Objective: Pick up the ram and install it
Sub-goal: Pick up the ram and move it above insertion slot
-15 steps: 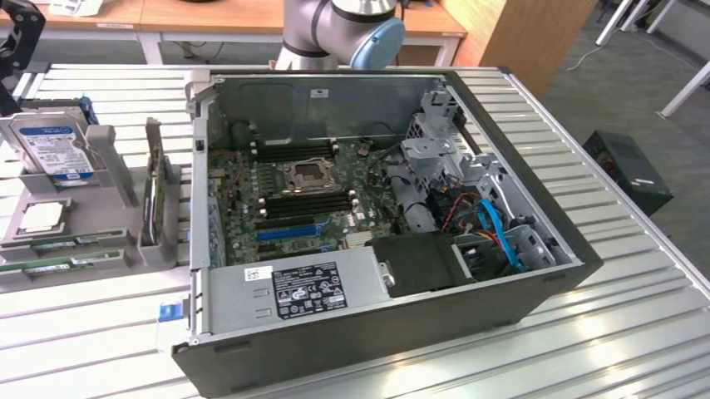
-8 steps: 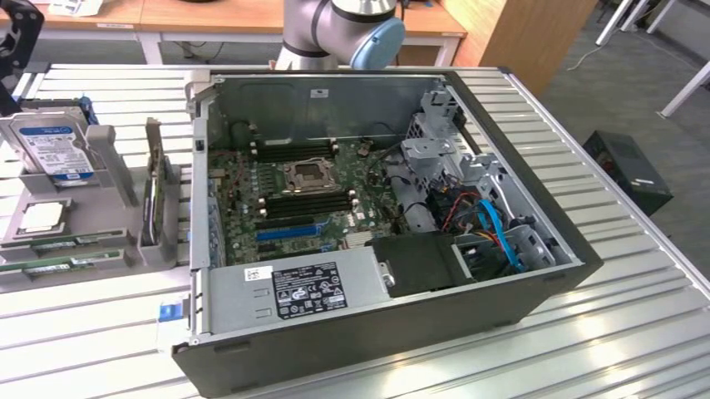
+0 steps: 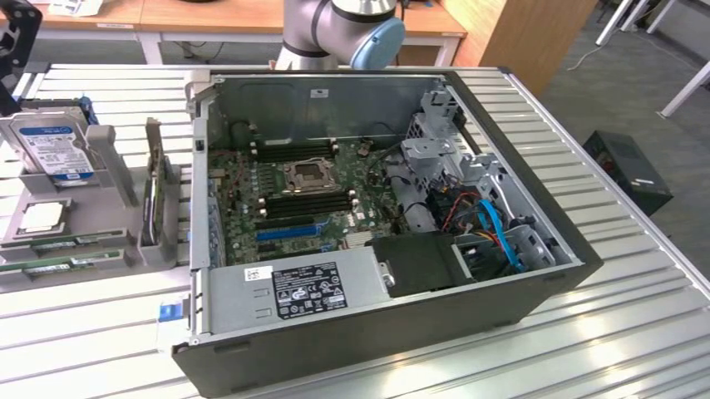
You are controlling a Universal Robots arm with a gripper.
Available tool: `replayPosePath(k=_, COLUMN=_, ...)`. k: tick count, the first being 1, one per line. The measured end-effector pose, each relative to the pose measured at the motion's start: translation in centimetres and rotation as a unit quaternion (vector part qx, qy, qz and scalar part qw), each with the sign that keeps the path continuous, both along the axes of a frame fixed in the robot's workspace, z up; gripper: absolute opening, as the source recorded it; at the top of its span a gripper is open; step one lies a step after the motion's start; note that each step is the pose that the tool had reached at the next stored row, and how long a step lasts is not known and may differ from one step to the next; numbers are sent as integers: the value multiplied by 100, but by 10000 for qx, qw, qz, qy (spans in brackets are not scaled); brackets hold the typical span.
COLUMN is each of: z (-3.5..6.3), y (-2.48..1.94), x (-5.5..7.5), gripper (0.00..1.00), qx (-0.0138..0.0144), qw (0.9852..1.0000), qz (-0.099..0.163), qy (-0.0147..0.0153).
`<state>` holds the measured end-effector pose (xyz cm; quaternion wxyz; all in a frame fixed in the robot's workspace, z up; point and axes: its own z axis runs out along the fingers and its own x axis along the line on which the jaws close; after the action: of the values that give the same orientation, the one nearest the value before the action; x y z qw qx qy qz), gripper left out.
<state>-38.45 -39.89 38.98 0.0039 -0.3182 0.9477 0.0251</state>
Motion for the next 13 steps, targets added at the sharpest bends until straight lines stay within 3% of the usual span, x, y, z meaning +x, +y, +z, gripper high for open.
replayPosePath(k=7, z=0, y=0, x=0, gripper=11, qx=0, qw=9993, qz=380, qy=0)
replayPosePath(k=13, z=0, y=0, x=0, gripper=11, qx=0, qw=9974, qz=715, qy=0)
